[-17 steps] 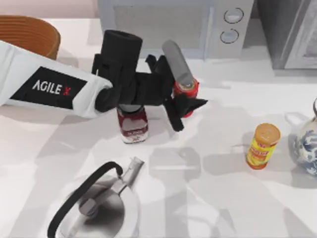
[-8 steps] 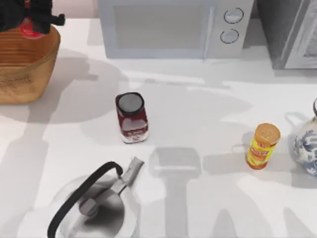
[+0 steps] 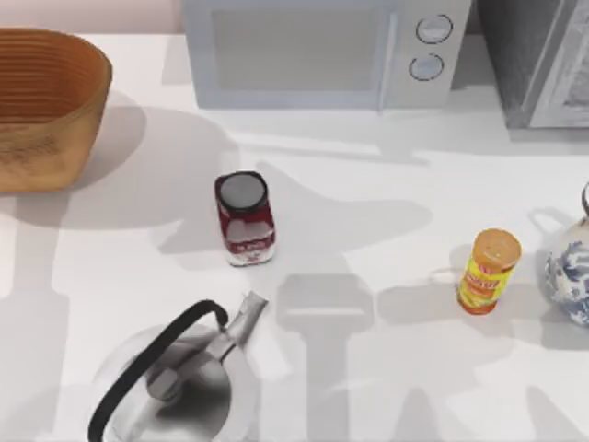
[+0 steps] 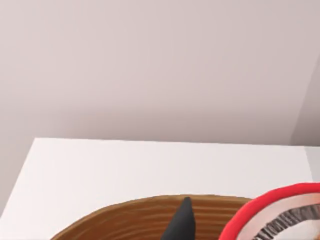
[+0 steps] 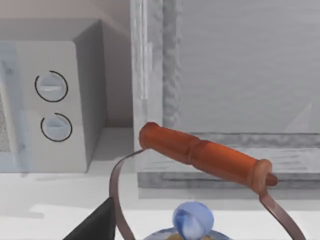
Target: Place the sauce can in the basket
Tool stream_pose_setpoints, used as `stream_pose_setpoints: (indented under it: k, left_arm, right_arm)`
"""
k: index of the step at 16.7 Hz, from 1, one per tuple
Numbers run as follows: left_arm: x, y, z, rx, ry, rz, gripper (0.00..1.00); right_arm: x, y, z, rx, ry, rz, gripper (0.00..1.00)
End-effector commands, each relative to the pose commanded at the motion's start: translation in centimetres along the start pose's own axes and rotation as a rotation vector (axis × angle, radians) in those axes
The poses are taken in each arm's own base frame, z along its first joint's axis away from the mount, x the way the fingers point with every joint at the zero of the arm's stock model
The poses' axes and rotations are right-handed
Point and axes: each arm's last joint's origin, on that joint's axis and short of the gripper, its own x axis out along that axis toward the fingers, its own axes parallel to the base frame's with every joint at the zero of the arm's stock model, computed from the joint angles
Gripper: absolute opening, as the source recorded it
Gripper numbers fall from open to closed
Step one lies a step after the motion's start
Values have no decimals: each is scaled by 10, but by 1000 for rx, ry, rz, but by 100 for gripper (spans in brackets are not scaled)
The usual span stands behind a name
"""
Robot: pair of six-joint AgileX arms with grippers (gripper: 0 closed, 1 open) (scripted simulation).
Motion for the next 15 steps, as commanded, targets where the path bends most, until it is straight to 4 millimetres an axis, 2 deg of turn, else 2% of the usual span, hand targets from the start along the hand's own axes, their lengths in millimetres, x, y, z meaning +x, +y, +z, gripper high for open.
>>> stream_pose_setpoints:
  k: [5,15]
  left_arm:
    - [5,-1,-2,5,4,-4,0]
    - [40,0,-14,2,1,-1,0]
  right_arm:
    - [0,0,0,0,0,0,100]
    - [0,0,0,0,0,0,100]
